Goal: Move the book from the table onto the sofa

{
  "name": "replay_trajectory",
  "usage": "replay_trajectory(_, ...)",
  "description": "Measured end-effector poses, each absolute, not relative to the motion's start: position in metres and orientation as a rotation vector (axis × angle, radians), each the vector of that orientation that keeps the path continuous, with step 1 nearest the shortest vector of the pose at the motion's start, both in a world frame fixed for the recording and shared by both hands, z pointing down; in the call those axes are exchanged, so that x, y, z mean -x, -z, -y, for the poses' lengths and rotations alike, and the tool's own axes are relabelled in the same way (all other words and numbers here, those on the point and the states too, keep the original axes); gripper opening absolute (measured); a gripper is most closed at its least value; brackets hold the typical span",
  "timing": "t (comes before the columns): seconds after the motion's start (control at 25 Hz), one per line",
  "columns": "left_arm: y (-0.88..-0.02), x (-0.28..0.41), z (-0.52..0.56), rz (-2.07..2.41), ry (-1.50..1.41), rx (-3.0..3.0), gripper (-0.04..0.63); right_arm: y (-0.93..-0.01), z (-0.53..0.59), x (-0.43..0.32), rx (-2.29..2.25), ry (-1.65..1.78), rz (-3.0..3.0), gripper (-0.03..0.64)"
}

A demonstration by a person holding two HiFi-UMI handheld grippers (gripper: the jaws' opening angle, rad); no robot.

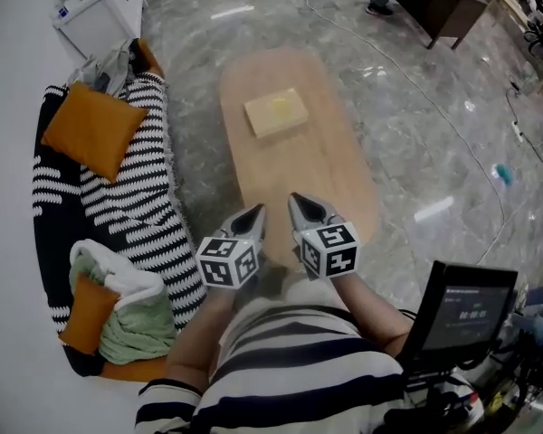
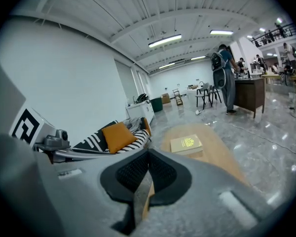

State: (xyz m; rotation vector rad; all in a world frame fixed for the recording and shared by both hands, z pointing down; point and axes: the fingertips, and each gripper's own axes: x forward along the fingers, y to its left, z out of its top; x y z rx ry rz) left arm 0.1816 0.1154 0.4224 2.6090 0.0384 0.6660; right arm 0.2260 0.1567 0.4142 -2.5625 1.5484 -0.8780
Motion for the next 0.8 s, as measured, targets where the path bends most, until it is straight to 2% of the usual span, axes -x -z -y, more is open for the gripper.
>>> replay_trajectory(0.4, -0.437, -0.235, -0.107, -0.020, -0.705, -2.624, 0.002, -0.429, -0.136, -0.262, 2.512, 0.910, -1.621, -0.002)
replay_trajectory(0.8, -0.452, -0.256, -0.087, -0.044, -0.732, -2.631, 0.002, -0.444, -0.125, -0.282, 2.533, 0.915, -1.580, -0.002)
